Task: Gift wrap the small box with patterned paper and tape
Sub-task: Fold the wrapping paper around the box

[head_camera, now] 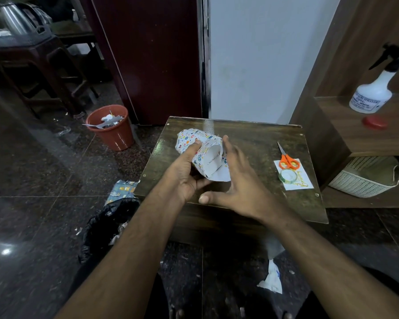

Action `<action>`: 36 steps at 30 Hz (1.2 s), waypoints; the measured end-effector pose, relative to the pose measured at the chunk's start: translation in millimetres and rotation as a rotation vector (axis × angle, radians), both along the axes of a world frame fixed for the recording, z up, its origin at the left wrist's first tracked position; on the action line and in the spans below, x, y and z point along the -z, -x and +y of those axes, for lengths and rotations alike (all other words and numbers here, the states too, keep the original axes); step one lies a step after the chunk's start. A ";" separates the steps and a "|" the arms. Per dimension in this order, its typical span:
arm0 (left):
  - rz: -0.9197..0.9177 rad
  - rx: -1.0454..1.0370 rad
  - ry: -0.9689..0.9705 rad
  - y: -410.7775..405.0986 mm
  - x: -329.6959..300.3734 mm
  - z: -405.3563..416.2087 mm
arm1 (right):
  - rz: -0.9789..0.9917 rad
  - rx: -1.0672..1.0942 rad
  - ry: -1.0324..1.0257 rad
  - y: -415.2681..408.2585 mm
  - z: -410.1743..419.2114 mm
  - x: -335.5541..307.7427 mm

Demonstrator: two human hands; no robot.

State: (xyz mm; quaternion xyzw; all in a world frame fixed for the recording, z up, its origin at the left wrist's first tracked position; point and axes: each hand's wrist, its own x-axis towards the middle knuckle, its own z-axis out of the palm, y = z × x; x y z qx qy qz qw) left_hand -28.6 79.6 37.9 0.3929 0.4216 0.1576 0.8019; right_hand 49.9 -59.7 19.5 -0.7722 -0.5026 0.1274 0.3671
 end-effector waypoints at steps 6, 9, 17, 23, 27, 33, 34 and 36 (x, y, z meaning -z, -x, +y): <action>-0.089 -0.006 0.108 0.0 -7.2 -4.9 | -0.030 0.191 -0.319 14.7 11.1 6.9; -0.097 0.031 0.104 3.6 -9.3 -2.7 | -0.089 0.267 -0.407 11.3 11.8 5.6; -0.105 0.091 0.095 5.2 -9.8 -4.4 | -0.023 0.291 -0.389 1.2 11.4 4.0; -0.095 0.067 0.041 5.2 -11.6 -5.6 | 0.019 0.223 -0.414 -0.6 8.7 -0.1; -0.116 -0.026 -0.207 8.7 -20.6 -1.7 | 0.280 0.231 -0.531 -3.6 3.2 -4.1; -0.165 0.268 -0.589 18.3 -19.0 9.0 | 0.583 0.285 -0.504 -21.0 2.0 -9.7; -0.163 0.315 -0.609 18.1 -15.7 8.6 | 0.562 0.275 -0.477 -23.3 1.4 -7.9; -0.171 0.352 -0.571 17.4 -13.3 5.8 | 0.522 0.261 -0.436 -25.8 0.1 -6.2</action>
